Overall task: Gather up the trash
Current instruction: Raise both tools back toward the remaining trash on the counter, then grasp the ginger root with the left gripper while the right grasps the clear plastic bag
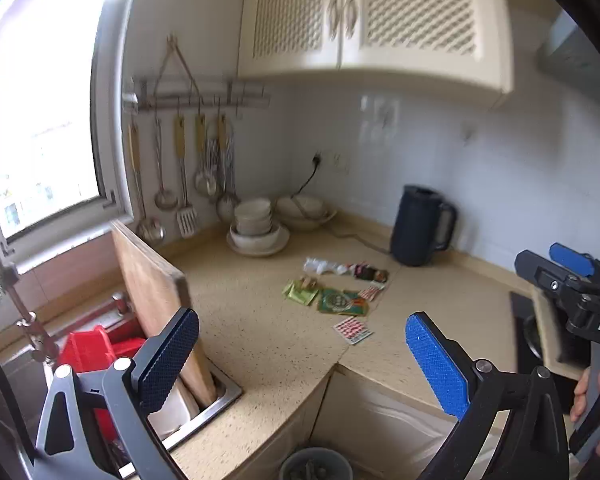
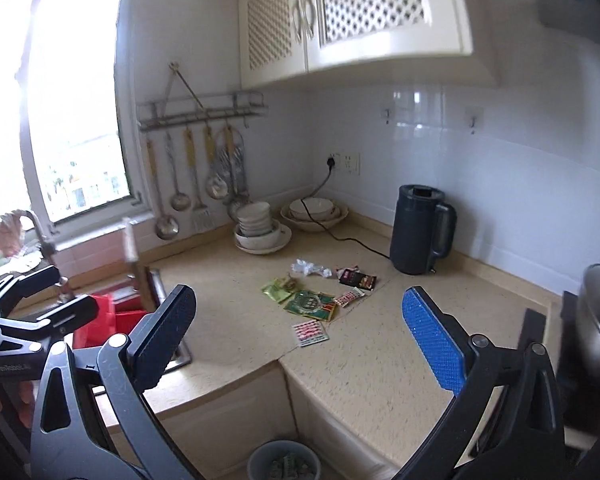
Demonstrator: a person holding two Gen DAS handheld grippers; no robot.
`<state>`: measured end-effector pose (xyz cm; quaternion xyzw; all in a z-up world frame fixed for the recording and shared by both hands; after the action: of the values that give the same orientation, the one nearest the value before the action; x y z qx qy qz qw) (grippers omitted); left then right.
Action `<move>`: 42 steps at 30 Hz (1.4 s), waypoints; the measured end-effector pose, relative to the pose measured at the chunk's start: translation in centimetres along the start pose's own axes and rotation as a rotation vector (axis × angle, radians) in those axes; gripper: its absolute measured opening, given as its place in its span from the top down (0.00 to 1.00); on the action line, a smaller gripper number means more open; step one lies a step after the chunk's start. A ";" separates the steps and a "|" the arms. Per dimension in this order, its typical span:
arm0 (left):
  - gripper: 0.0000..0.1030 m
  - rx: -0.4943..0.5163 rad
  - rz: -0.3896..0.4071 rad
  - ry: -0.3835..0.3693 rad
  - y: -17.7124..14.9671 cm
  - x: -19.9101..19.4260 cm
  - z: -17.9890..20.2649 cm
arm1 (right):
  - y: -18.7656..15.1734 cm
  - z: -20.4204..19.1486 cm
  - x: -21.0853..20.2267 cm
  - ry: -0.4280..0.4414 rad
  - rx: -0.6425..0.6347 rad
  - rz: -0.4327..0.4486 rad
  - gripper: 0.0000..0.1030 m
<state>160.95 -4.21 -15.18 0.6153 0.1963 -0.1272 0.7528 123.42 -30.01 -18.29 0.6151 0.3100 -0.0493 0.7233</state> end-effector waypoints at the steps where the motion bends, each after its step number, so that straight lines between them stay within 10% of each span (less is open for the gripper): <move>1: 0.01 -0.005 -0.023 0.013 0.3 1.9 0.3 | 0.1 0.8 2.3 0.003 -0.001 -0.012 0.00; 20: 0.01 -0.121 -0.473 0.260 5.7 53.6 6.2 | -2.9 14.3 42.6 0.171 0.003 -0.442 0.00; 33: 0.05 -0.147 -0.579 0.316 2.7 66.9 3.8 | -3.9 11.8 52.4 0.300 -0.061 -0.501 0.00; 42: 0.58 -0.175 -0.545 0.209 3.0 69.5 3.1 | -4.1 9.6 56.1 0.345 -0.118 -0.518 0.00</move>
<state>224.54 -3.09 -43.44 0.4825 0.4405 -0.2431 0.7170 170.30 -22.44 -49.86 0.4720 0.5767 -0.1088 0.6578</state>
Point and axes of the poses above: each gripper's, at about its wrist camera, not at the fingertips, and x roughly the way its jaws point, z to its right, y to its top, the point moved 1 cm from there along x, roughly the way its jaws point, and after that the axes turned 7 degrees about -x, right-handed, at the moved point
